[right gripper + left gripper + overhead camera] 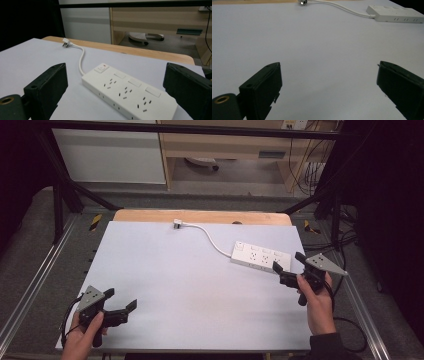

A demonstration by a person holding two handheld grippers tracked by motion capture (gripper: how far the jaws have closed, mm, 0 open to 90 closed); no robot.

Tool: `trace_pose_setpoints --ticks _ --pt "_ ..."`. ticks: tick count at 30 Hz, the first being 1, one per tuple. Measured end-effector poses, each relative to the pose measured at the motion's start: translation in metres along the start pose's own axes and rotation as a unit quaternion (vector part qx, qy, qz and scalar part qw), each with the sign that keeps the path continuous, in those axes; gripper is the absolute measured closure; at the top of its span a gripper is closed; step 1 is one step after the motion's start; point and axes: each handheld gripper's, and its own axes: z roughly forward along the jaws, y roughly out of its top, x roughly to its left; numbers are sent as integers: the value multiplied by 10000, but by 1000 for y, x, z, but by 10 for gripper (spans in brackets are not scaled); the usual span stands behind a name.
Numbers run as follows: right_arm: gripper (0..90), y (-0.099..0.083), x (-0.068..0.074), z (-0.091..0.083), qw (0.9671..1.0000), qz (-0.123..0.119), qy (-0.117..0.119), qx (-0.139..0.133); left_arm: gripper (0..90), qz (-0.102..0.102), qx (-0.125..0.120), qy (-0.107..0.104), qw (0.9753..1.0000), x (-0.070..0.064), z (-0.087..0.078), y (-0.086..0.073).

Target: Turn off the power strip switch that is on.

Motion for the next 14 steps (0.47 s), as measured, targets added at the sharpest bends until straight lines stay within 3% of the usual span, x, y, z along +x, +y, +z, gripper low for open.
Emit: trace_pose_setpoints --ticks 6,9,11,14 --pt "52 -30 2 -3 9998 47 -20 174 60 -36 -8 6 10000 0 0 0" --pt "44 -47 6 3 9985 17 -7 554 61 -28 -28 -14 10000 0 0 0" --pt "39 -57 10 10 9959 69 91 896 61 -3 -27 -28 10000 -1 0 0" --pt "36 -67 16 21 9885 -113 137 1503 61 9 -14 -33 10000 -2 0 0"
